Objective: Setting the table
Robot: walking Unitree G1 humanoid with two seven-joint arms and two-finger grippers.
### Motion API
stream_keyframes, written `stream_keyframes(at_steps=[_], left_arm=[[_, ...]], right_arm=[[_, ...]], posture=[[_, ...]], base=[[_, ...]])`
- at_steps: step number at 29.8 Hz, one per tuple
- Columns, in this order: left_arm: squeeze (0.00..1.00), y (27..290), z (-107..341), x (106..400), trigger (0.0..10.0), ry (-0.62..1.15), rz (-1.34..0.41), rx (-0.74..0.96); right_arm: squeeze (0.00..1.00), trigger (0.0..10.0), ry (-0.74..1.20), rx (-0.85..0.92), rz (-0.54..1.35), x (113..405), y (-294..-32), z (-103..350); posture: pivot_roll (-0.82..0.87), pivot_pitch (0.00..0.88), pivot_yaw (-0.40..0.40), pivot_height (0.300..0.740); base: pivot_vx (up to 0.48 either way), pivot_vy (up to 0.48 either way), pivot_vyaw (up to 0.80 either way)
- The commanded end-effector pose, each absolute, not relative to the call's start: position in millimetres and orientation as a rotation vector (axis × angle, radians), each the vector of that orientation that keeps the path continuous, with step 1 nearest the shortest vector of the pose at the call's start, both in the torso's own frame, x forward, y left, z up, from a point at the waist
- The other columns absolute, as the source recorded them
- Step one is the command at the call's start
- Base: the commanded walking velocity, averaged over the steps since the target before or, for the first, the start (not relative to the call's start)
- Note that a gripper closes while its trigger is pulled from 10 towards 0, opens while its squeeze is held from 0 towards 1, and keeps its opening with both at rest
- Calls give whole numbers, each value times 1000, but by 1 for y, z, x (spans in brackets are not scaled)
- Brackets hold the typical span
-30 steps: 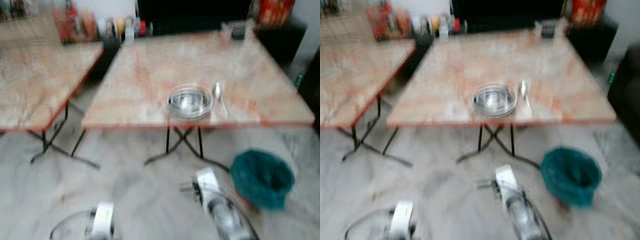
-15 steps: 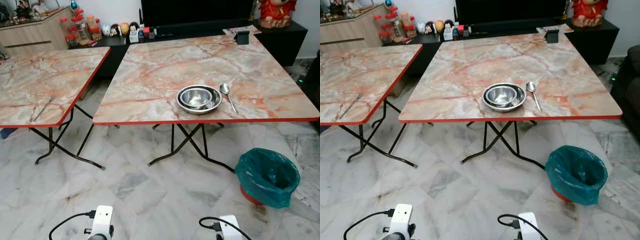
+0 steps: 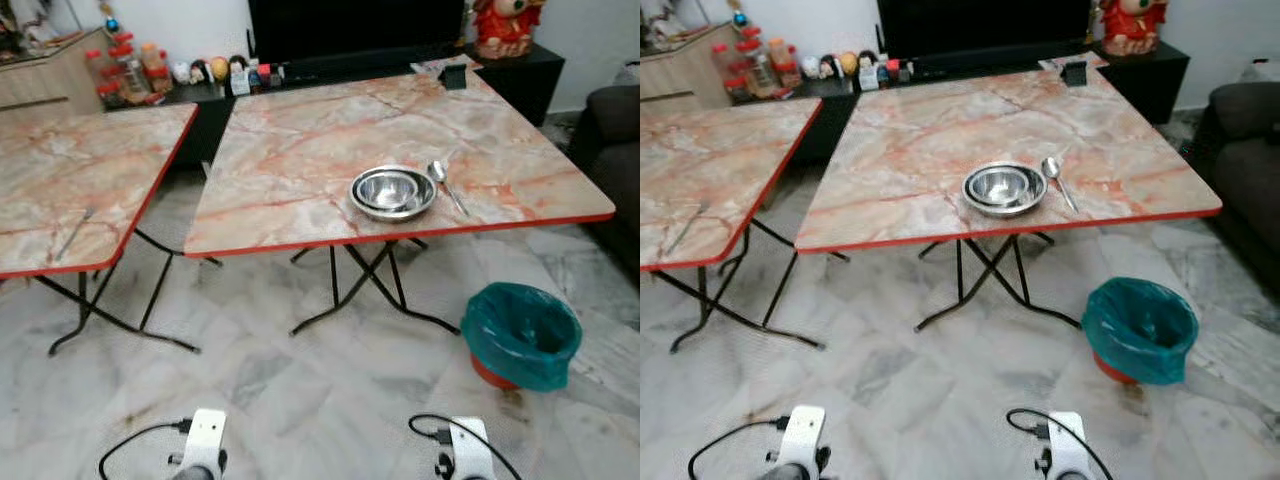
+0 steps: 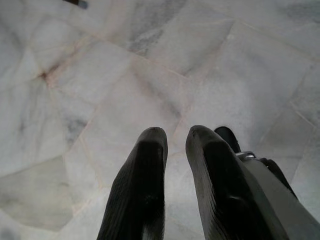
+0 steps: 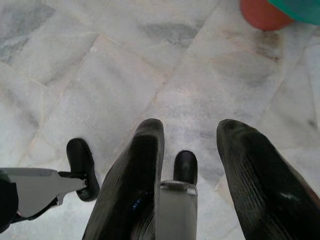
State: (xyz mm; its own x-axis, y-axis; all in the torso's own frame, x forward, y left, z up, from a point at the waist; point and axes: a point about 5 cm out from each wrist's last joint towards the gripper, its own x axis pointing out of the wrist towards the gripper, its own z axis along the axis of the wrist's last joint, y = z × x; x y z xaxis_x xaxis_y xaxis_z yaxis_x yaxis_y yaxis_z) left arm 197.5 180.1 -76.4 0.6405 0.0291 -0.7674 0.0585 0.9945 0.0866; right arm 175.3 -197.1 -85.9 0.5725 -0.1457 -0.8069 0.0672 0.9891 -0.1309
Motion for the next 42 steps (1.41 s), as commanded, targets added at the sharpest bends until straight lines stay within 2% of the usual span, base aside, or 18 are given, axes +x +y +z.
stream_keyframes(at_steps=[1,5,10,23,28,42], left_arm=[[0,183,-78,194,10000,898,-29,129],[0,183,-79,193,10000,900,-33,131],[0,182,-79,192,10000,904,-41,138],[0,182,-78,194,10000,902,-53,152],[0,182,-78,194,10000,902,-59,160],[0,181,-77,197,10000,898,-58,160]], right_arm=[[0,10000,944,-65,-116,178,-190,-86],[0,10000,947,-49,-121,177,-188,-86],[0,10000,942,-37,-125,177,-187,-86],[0,10000,935,-50,-106,180,-187,-85],[0,10000,939,-49,-90,180,-185,-85],[0,10000,918,-59,-58,188,-181,-82]], posture=[[-65,0,109,740],[-67,0,111,740],[-64,0,111,740],[-71,0,109,740],[-79,0,106,740],[-63,0,94,740]], base=[[0,352,0],[0,355,0],[0,362,-749],[0,425,0],[0,458,-742],[0,438,0]])
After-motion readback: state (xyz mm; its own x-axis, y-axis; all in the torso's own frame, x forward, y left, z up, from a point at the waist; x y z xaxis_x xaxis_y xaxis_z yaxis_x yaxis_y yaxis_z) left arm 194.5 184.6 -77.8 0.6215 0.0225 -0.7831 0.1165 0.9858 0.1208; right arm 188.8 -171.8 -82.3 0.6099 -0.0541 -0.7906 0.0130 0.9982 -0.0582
